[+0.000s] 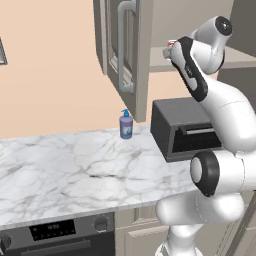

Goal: Stack two cans on top of the other two cans in the cabinet.

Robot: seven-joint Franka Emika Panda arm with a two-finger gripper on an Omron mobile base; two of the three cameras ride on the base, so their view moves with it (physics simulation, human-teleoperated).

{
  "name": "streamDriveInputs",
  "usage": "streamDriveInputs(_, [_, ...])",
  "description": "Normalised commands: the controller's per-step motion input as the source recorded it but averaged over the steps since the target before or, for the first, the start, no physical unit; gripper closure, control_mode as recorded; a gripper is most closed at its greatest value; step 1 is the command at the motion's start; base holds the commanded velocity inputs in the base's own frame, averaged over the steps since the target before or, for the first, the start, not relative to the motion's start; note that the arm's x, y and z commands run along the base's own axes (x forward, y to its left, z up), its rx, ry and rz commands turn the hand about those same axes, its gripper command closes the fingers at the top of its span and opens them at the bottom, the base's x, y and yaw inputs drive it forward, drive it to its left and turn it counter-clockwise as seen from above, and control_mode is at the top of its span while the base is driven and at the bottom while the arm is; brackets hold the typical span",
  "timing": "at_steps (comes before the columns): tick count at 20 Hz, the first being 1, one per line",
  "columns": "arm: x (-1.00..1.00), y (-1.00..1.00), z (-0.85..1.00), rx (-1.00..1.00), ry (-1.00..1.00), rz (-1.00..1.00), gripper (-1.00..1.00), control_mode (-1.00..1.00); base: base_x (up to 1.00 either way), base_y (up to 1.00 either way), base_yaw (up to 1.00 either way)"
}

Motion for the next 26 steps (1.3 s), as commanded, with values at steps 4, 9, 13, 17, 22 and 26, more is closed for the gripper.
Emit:
streamDriveInputs(4, [0.27, 0.00, -0.06, 0.01, 0.00, 0.00, -1.00, -1.00, 0.00, 0.00, 0.00])
streamDriveInputs(9, [0.21, 0.00, -0.04, 0.02, 0.00, 0.00, -1.00, -1.00, 0.00, 0.00, 0.00])
streamDriveInputs(13, [0.15, -0.01, 0.00, 0.01, 0.00, 0.00, -1.00, -1.00, 0.00, 0.00, 0.00])
streamDriveInputs(17, [0.24, -0.02, 0.00, 0.00, 0.00, 0.00, -1.00, -1.00, 0.00, 0.00, 0.00])
streamDriveInputs(22, [0.22, -0.04, -0.01, 0.00, 0.00, 0.00, -1.00, -1.00, 0.00, 0.00, 0.00])
streamDriveInputs(26, [0.17, -0.03, -0.02, 0.00, 0.01, 0.00, -1.00, -1.00, 0.00, 0.00, 0.00])
